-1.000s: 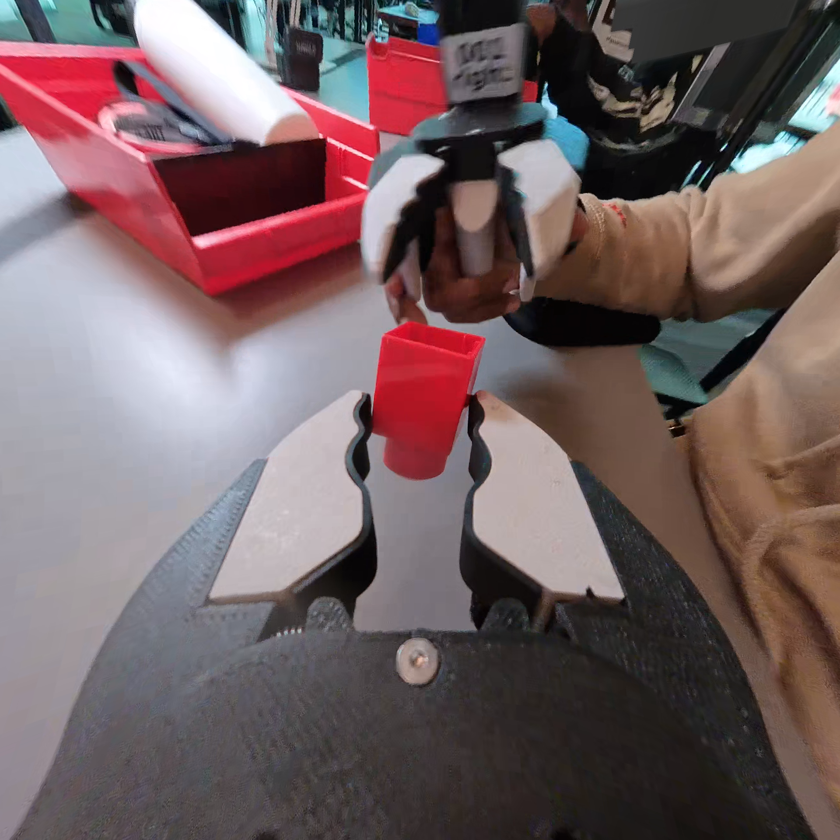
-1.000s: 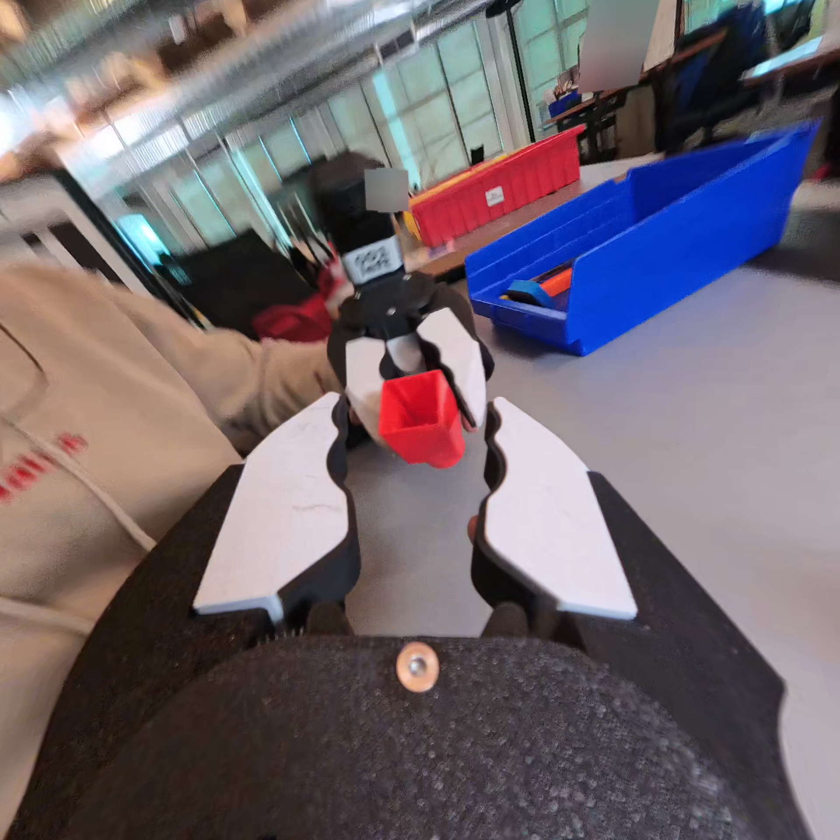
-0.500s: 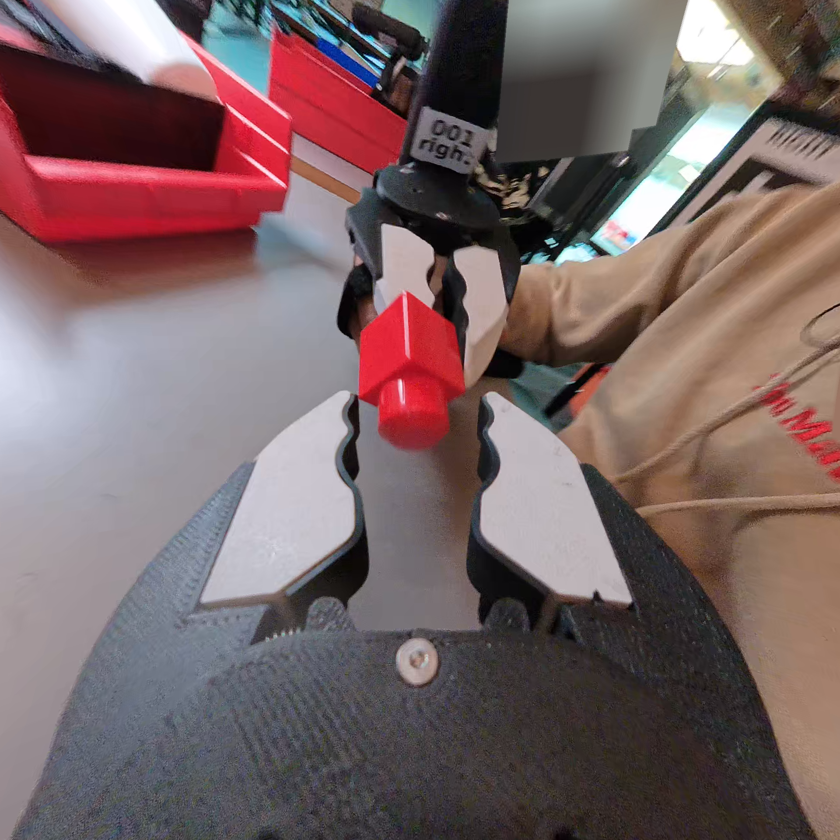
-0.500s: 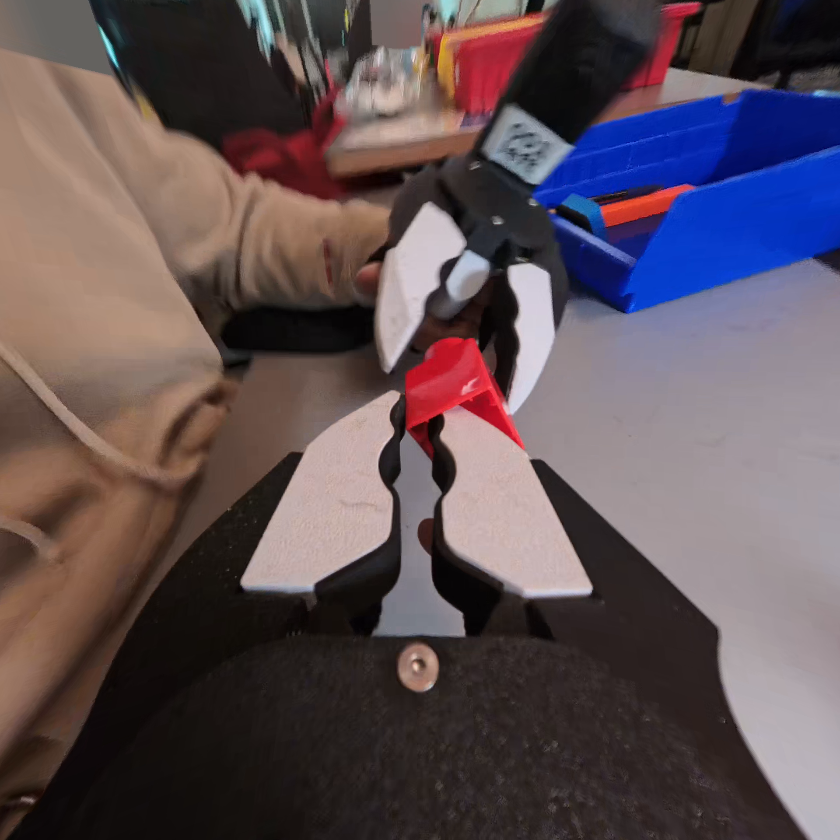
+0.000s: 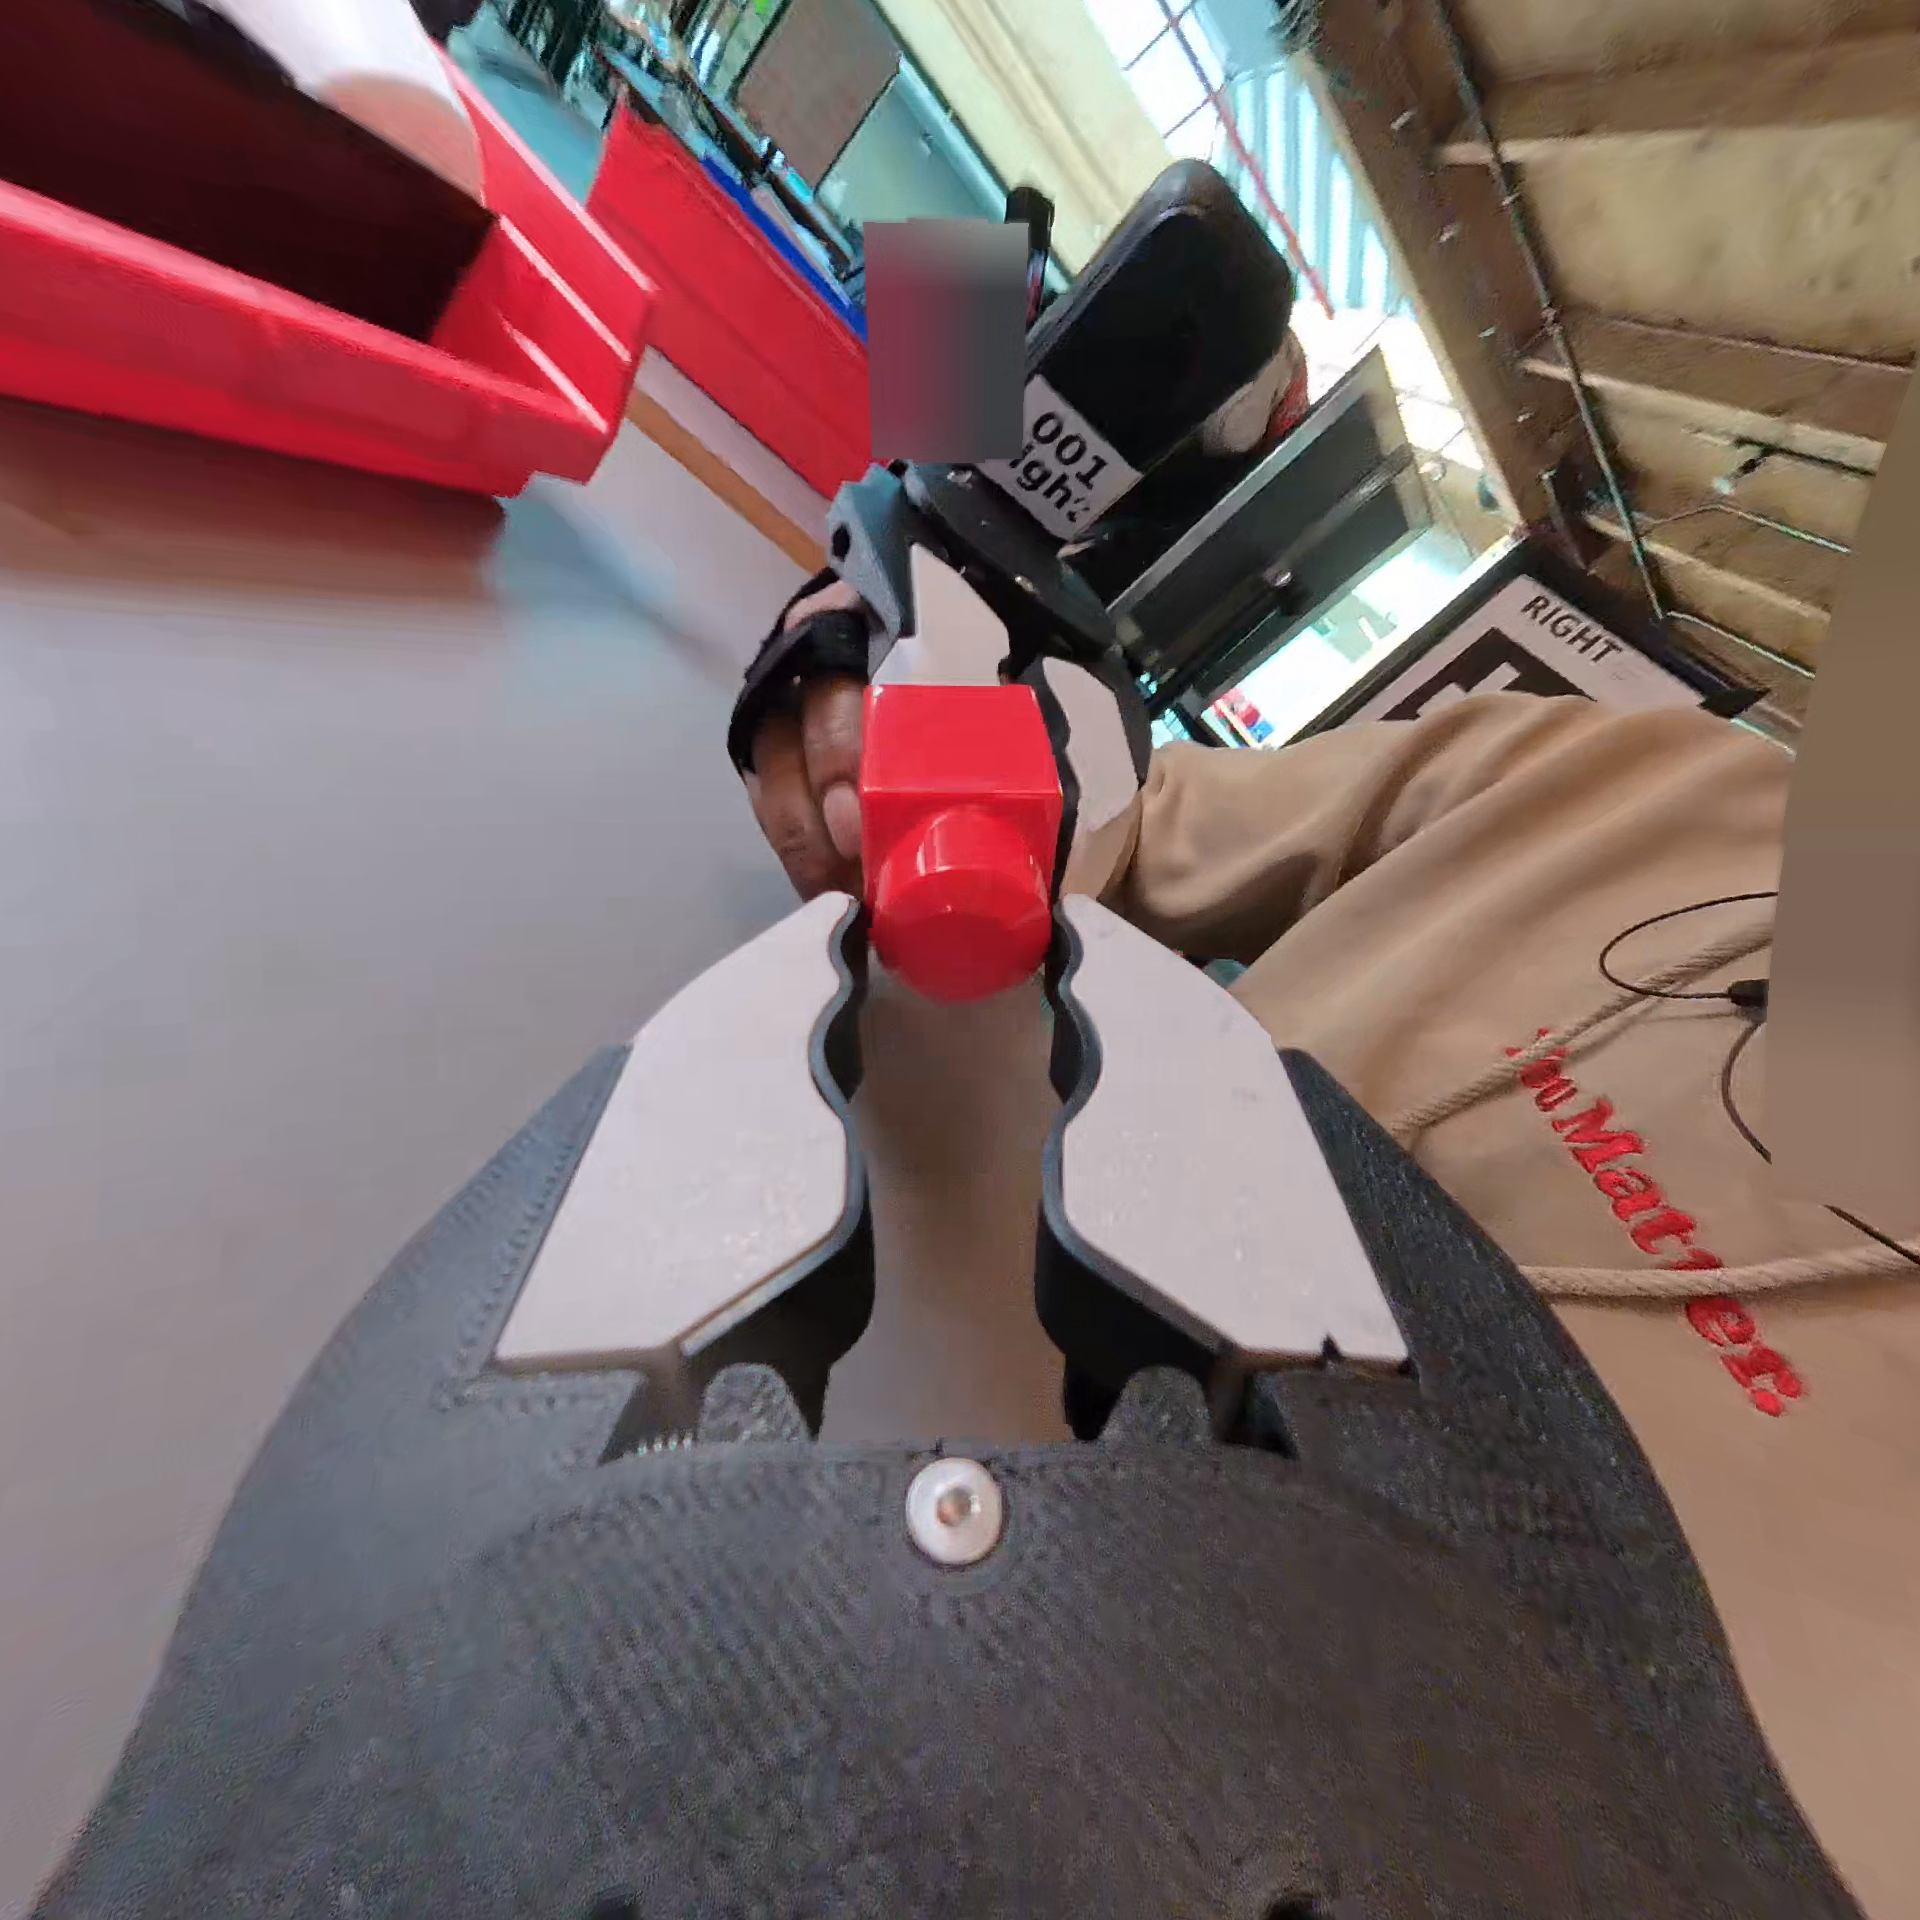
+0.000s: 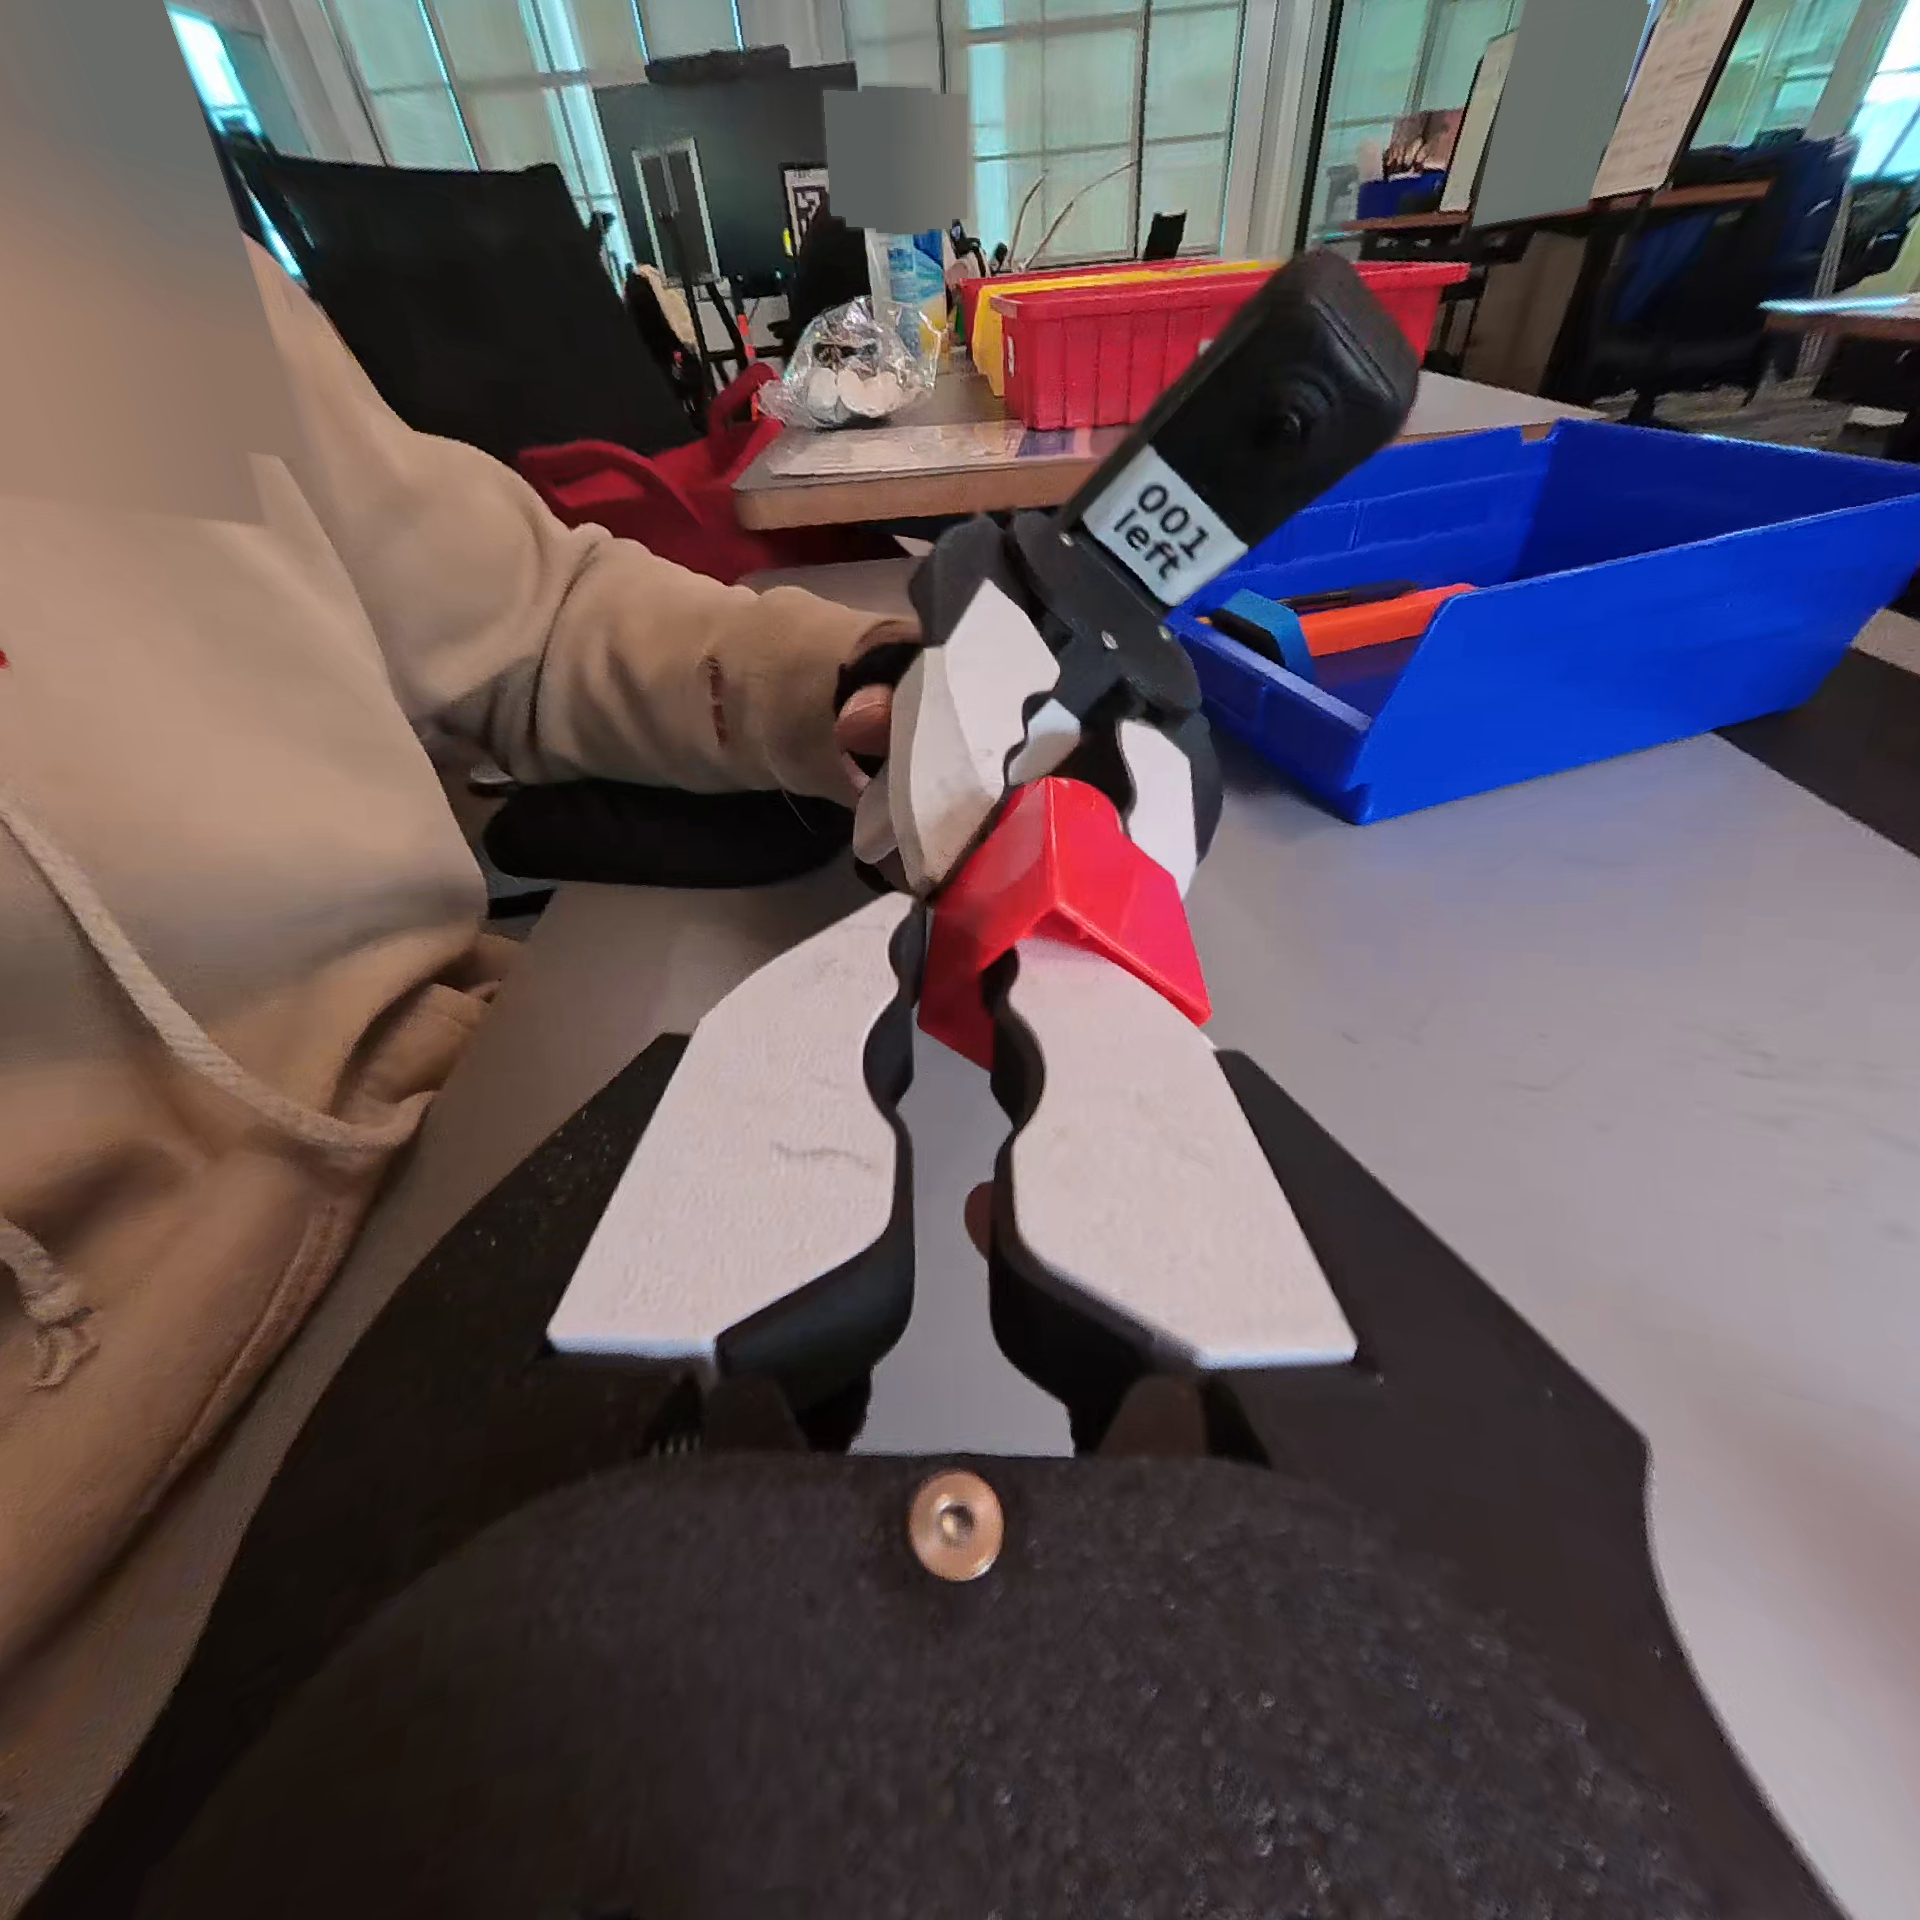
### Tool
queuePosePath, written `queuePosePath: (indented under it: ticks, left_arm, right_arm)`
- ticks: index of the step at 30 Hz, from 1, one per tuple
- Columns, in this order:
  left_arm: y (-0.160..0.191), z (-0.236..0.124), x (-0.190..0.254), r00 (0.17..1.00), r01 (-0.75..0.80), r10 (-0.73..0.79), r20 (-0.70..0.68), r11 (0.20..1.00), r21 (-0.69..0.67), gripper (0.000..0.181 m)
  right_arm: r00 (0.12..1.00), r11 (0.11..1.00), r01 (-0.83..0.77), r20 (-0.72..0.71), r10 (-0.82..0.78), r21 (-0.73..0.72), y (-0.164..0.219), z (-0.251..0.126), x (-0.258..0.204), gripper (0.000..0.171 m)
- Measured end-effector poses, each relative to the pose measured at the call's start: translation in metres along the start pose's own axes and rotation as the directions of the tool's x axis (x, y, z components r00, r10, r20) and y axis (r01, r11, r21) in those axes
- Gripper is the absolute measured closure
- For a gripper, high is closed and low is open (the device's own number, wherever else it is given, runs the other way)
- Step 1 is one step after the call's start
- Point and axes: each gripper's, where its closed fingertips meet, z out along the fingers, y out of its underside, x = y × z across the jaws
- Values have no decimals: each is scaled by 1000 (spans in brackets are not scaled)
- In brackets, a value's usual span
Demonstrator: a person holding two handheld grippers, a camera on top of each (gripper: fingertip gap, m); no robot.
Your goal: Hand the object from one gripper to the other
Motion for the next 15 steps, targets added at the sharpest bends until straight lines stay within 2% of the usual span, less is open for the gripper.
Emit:
queuePosePath:
  ticks: [2, 3, 5, 7, 9, 11, 12, 15]
  left_arm:
    - [-10, -5, 5, 997, -83, 83, 9, 995, 46, 138]
    - [-16, -8, 6, 984, -174, 171, 54, 983, 63, 131]
    - [-19, -13, 2, 907, -383, 374, 193, 923, 14, 124]
    - [-16, -11, -1, 810, -520, 517, 277, 852, -69, 125]
    - [-12, -6, -3, 749, -581, 586, 311, 805, -117, 140]
    - [-9, -4, -2, 752, -580, 588, 297, 805, -125, 146]
    - [-11, -5, -2, 776, -552, 558, 294, 827, -110, 146]
    - [-22, -12, 0, 893, -387, 373, 251, 922, 9, 147]
  right_arm:
    - [996, 996, -87, 19, 86, 21, -6, -2, 2, 163]
    - [988, 988, -150, 52, 148, 43, -10, -4, 2, 163]
    - [951, 952, -300, 98, 294, 61, -14, -9, 7, 163]
    - [890, 899, -434, 179, 420, 49, -15, -9, 5, 163]
    - [828, 846, -533, 212, 519, 10, -9, -3, 3, 163]
    - [792, 816, -578, 248, 557, 12, -9, -2, 1, 163]
    - [805, 826, -562, 249, 538, 32, -11, -3, 2, 162]
    - [910, 918, -388, 194, 368, 79, -18, -8, 0, 143]
